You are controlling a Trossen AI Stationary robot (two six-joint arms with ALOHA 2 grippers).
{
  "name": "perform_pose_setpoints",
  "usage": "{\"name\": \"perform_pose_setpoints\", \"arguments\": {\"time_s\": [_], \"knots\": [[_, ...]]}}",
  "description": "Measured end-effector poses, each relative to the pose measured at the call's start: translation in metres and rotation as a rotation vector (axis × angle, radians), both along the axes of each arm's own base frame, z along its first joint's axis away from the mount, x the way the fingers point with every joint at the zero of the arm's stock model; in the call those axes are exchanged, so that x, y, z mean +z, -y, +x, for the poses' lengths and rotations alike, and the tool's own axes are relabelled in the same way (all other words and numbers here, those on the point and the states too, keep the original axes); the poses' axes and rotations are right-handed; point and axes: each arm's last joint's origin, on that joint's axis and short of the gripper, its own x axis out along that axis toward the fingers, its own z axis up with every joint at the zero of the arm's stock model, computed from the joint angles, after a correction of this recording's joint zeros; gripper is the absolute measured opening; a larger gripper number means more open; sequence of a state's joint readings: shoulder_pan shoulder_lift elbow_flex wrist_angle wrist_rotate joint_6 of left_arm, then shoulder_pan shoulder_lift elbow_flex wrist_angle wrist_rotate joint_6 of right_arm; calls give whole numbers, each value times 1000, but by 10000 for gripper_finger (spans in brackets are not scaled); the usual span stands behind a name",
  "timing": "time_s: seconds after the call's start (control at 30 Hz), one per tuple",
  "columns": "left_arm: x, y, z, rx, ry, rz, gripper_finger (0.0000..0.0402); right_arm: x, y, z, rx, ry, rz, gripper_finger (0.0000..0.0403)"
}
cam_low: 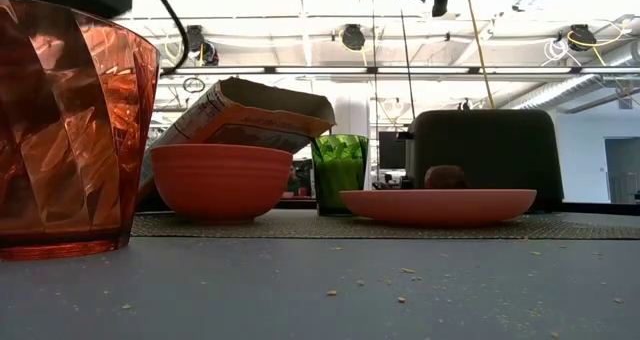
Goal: Arrange a breakfast setting
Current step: Put the spoon on the left side of the placemat
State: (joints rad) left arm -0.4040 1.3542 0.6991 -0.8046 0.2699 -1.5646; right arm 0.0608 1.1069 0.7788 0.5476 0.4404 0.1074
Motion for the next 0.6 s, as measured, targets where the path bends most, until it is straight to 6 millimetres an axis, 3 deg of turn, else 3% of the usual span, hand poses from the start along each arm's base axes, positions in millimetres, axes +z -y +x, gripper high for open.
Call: {"name": "perform_pose_setpoints", "arguments": {"time_s": [0.3,0.6], "knots": [[-22,-20,0,74,41,-8,29,0,0,0,0,0,0,210],[-25,-25,12,151,177,-44,29,0,0,0,0,0,0,210]]}}
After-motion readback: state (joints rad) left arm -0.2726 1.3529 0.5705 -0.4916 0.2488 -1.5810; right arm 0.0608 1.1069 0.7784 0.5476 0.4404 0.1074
